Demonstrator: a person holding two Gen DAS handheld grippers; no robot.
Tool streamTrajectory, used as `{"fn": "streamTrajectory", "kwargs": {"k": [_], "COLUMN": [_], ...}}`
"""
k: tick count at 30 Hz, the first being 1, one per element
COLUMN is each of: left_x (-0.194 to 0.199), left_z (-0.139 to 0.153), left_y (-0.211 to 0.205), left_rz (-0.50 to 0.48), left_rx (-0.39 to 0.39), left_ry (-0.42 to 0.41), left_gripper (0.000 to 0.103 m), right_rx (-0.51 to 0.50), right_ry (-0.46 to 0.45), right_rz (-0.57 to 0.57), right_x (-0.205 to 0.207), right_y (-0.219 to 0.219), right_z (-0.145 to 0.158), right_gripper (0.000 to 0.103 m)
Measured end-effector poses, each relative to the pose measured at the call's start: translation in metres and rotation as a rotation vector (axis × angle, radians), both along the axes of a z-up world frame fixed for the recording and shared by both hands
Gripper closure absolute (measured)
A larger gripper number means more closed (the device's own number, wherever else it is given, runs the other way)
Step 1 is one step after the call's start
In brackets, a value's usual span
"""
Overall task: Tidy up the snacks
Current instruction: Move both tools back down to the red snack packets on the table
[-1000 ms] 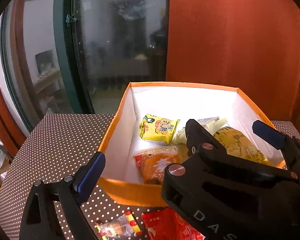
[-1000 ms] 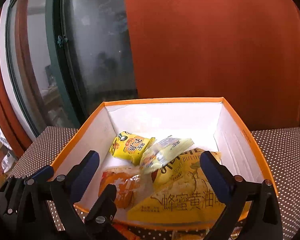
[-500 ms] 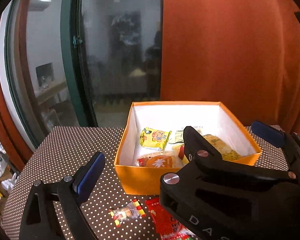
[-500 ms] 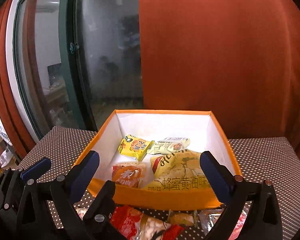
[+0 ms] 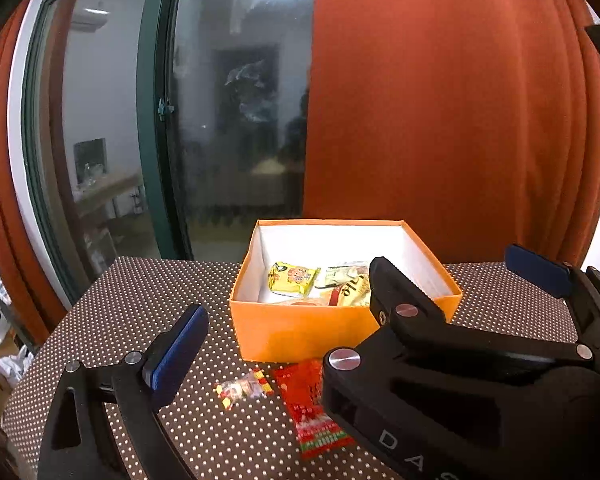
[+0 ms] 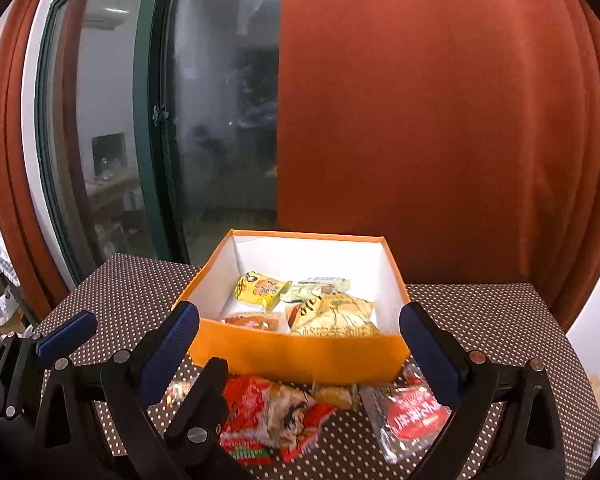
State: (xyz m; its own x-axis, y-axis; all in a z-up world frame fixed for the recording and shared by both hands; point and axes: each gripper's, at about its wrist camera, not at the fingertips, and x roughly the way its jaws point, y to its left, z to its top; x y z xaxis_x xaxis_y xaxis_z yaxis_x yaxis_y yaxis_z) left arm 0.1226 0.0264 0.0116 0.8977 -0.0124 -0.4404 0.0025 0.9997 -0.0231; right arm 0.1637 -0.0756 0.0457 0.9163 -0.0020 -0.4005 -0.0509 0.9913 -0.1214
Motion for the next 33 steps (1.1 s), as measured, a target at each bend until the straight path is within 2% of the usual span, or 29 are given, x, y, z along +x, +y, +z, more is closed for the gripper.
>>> {"fn": "streamTrajectory", "kwargs": {"k": [7, 17, 25, 33], "left_x": [-0.033, -0.055, -0.058, -0.045], "left_z": [-0.001, -0.018, -0.05, -0.09], "left_y": [-0.011, -0.028, -0.04, -0.048], "left_rz": [-0.028, -0.065, -0.08, -0.086], "left_rx": [-0.023, -0.038, -0.043, -0.08], "left_ry": [-0.033, -0.024, 0.009, 0.089], "left_gripper": [0.006, 0.005, 0.005, 0.005], "right_rx": [-0.012, 0.002, 0.018, 0.014], "right_ry": [-0.036, -0.032, -0.009, 0.038], "right_rz": [0.009, -0.018, -0.019, -0.016], "right_x": [-0.037, -0.071, -0.076, -0.07], "right_y": [-0.007, -0.024, -0.041, -0.058], "right_z": [0.002, -0.014, -0.042, -0.079], "right_gripper": [0.001, 0.001, 0.002, 0.002]}}
